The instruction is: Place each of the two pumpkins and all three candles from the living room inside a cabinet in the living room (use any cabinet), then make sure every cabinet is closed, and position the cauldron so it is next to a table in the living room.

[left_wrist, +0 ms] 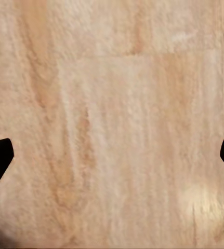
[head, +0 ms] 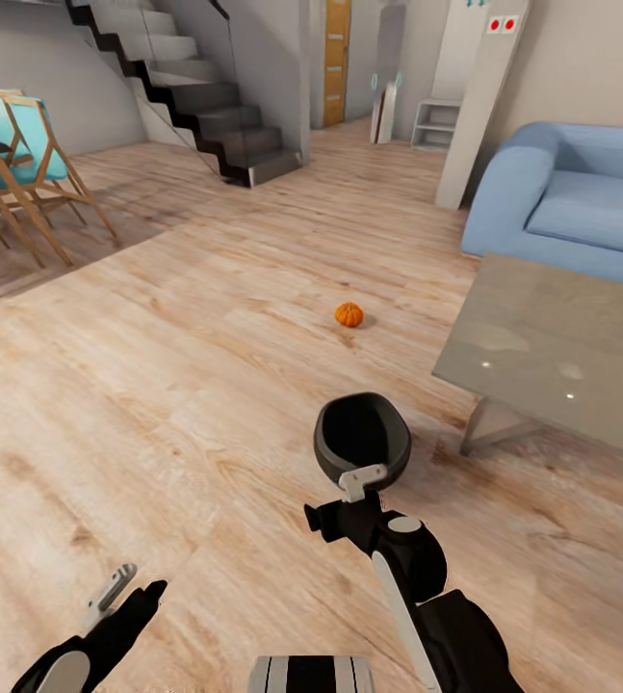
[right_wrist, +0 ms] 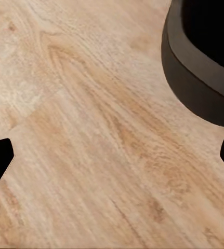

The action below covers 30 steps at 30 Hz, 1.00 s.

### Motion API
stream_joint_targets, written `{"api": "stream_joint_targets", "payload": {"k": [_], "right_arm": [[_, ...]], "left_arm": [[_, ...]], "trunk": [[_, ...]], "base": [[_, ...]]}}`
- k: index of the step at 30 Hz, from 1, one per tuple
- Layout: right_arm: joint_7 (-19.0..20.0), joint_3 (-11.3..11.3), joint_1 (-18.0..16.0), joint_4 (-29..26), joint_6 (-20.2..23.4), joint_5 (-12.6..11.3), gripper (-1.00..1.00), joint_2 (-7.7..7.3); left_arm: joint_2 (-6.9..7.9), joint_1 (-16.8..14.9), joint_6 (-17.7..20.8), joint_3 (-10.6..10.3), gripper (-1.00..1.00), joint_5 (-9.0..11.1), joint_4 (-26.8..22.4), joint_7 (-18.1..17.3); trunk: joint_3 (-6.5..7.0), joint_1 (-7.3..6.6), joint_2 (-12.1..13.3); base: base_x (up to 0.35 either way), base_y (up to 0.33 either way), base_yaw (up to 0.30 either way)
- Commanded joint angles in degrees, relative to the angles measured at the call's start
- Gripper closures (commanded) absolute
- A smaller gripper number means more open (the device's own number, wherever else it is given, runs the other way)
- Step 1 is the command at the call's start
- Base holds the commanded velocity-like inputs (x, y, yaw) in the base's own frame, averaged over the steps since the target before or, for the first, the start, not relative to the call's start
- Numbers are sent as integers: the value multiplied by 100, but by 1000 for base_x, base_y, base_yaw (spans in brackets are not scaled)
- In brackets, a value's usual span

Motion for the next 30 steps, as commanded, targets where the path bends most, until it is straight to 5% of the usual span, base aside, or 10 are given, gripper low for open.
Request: {"api": "stream_joint_targets", "payload": {"k": [1, 8, 14, 29, 30], "right_arm": [[-17, -2, -12, -6, 27, -21, -100, 1], [-42, 1, -11, -6, 24, -18, -100, 6], [-625, 10, -9, -6, 20, -20, -100, 8], [-759, 222, -95, -6, -14, -20, -100, 7], [-780, 222, -87, -6, -274, -21, -100, 7]], "left_arm": [[7, 27, 18, 3, -100, 32, -7, 39], [45, 230, 18, 107, -100, 49, -42, -16], [22, 291, 18, 408, -100, 53, -73, -32], [29, 305, 10, 403, -100, 31, -126, -11], [39, 305, 10, 395, -100, 24, -119, -7]], "trunk": [[-1, -1, -2], [22, -1, -2], [42, -1, -2], [83, -1, -2], [83, -1, -2]], "base": [[0, 0, 277], [0, 0, 278], [0, 0, 280], [0, 0, 284], [0, 0, 295]]}}
